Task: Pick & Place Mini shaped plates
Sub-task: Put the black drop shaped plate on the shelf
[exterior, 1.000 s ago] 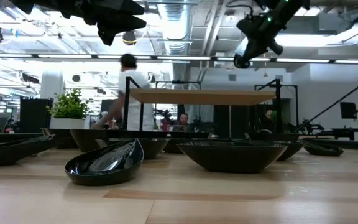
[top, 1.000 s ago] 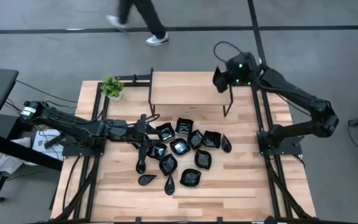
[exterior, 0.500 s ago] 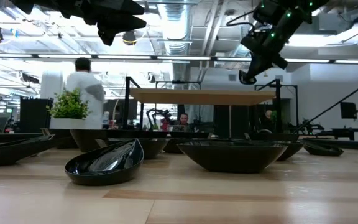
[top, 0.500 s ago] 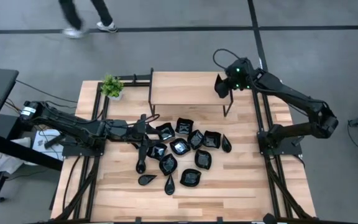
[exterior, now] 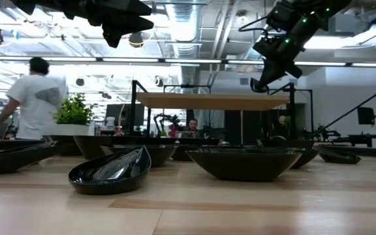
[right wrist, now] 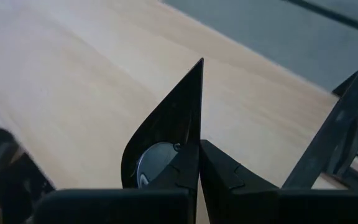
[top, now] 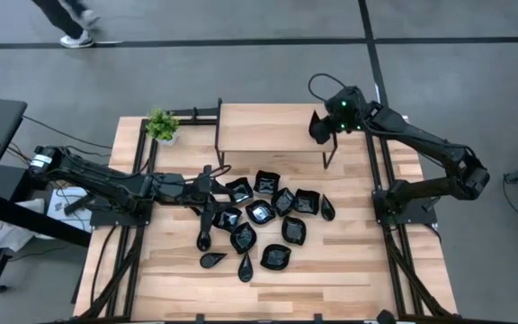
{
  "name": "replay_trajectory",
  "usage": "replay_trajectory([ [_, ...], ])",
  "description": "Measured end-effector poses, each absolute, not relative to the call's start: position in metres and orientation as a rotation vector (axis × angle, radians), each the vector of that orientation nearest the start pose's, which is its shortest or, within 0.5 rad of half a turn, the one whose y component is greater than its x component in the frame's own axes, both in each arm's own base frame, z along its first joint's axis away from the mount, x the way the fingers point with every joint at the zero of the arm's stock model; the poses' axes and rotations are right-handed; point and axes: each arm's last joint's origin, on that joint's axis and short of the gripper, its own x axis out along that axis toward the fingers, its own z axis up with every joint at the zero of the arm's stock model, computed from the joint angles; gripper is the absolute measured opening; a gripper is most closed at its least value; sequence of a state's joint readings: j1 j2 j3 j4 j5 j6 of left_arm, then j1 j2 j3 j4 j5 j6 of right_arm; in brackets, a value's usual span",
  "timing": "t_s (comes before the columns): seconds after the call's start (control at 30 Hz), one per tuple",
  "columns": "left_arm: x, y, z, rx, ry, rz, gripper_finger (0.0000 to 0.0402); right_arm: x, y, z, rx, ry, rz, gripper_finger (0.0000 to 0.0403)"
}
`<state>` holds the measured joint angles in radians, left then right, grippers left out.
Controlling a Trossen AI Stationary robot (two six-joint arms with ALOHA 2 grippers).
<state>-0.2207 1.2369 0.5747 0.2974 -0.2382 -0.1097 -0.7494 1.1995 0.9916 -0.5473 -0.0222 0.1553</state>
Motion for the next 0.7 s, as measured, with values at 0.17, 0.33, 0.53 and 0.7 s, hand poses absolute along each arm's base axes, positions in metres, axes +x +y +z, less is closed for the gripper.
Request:
replay_trajectory([
  [0.17, 0.249, -0.049, 0.215, -0.026, 0.354, 0.037, 0.0159, 0.181, -0.167, 0.29, 0.443, 0.676, -0.744, 0.0004],
  [0.33, 0.249, -0.049, 0.215, -0.025, 0.354, 0.036, 0.0159, 0.183, -0.169, 0.284, 0.455, 0.71, -0.743, 0.0004],
  [0.53, 0.249, -0.049, 0.215, -0.026, 0.354, 0.036, 0.0159, 0.192, -0.177, 0.272, 0.464, 0.744, -0.739, 0.0005],
  [0.7, 0.249, -0.049, 0.215, -0.026, 0.354, 0.036, 0.0159, 0.197, -0.181, 0.267, 0.464, 0.752, -0.739, 0.0005],
])
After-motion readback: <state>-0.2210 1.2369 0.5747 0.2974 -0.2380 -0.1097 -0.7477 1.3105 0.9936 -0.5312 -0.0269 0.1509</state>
